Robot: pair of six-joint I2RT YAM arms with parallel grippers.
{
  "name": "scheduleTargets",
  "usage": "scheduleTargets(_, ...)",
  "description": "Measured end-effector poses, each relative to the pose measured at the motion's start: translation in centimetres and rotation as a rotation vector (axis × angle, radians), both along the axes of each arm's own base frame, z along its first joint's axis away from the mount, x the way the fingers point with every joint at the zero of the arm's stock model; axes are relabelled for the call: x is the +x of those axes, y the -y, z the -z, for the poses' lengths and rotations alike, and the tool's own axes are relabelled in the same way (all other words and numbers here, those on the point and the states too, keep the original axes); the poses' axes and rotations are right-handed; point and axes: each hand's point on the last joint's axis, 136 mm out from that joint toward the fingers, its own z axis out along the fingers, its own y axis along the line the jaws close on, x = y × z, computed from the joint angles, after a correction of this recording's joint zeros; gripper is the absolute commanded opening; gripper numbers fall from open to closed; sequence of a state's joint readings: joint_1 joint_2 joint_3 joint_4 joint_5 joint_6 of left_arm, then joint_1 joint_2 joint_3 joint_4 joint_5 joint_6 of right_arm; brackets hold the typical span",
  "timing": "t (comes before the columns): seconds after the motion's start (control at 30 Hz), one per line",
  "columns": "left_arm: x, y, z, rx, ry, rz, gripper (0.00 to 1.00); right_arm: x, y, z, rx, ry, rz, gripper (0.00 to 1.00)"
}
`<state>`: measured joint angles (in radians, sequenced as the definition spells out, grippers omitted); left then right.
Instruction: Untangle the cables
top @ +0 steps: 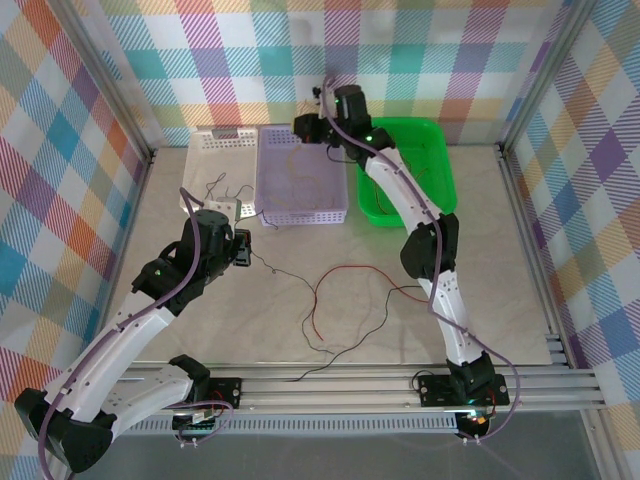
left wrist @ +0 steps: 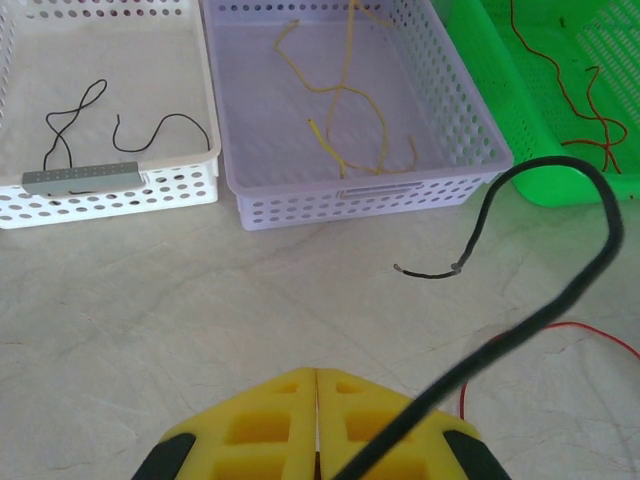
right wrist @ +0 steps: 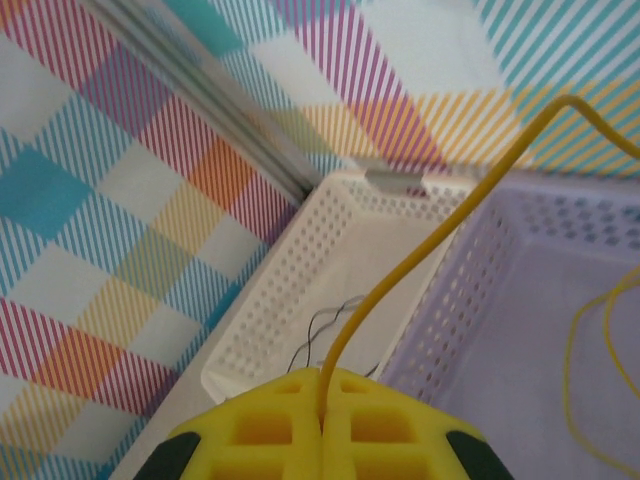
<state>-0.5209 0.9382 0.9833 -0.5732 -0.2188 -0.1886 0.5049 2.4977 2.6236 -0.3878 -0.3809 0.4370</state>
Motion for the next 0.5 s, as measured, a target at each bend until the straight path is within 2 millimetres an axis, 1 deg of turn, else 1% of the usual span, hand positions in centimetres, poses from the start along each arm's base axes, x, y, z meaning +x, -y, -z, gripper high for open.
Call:
scheduleTargets(0.13,0.0,0.0,0.0,-0.001,0.000,0.001,0.00,-1.1,-1.4,4.3,-0.050,-0.090,-0.024,0.00)
scheduleTargets(0.27,0.0,0.0,0.0,-0.001,0.000,0.001,0.00,-0.9,-1.2,7.5,-0.086,-0.158,-0.015,0.01)
scheduleTargets(0.33,0.0,0.0,0.0,-0.001,-0.001,0.001,0.00,-0.7,-0.8,9.3,-0.112,-0.199,-0.002,0.04)
scheduleTargets(0.4,0.0,0.0,0.0,-0.001,-0.001,0.001,0.00,-0.9,-0.4,10.8,-0.142,-0.242,0.007,0.09)
scheduleTargets(0.5,0.0,0.0,0.0,0.000,-0.001,0.001,0.00,-1.3,0.2,12.0,-0.178,-0.281,0.017,0.18)
